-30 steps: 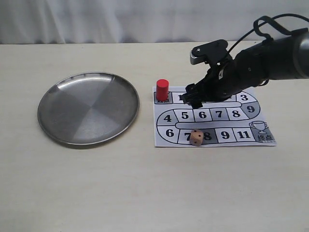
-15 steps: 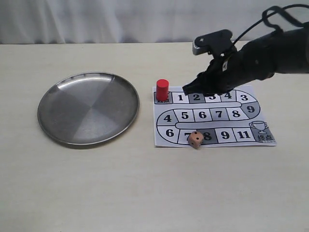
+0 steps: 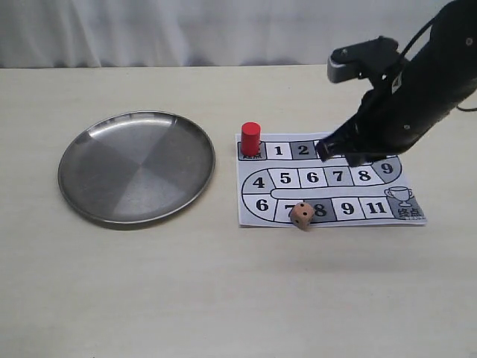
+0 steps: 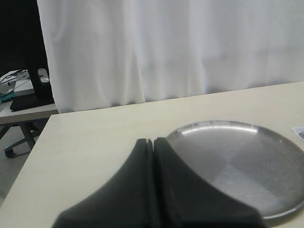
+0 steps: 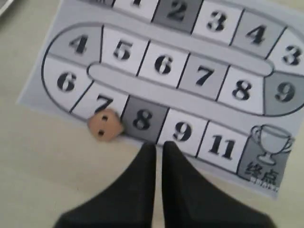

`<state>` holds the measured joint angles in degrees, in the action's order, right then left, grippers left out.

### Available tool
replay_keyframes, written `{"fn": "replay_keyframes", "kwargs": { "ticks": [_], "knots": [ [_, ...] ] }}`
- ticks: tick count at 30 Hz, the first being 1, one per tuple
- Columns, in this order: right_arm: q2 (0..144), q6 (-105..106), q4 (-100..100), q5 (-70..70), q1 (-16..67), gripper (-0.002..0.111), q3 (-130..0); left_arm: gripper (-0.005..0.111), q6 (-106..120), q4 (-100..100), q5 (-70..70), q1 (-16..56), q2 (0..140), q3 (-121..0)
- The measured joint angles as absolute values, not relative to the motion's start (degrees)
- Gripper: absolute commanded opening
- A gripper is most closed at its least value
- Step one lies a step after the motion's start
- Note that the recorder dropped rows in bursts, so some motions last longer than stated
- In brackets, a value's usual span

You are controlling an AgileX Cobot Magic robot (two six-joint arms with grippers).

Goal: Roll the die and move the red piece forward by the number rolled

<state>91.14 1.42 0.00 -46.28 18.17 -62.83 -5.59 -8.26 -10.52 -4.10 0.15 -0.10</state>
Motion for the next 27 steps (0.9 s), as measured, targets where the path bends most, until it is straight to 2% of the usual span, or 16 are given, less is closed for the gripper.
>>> {"fn": "replay_keyframes", "kwargs": {
  "ticks": [8,18,27],
  "knots": [
    [96.2,19.8,12.3,-44.6,18.2,0.004,-56.6,0.0,-5.6,-8.3,-10.5,-4.1,0.1,-0.1],
    [105.6,23.6,13.0,-43.0,18.2,0.004,-55.7,0.0,-5.6,-8.3,-10.5,-4.1,0.1,-0.1],
    [106.2,24.4,13.3,-42.9,18.2,0.004,-55.7,0.0,-5.6,-8.3,-10.5,-4.1,0.1,-0.1]
  ]
}}
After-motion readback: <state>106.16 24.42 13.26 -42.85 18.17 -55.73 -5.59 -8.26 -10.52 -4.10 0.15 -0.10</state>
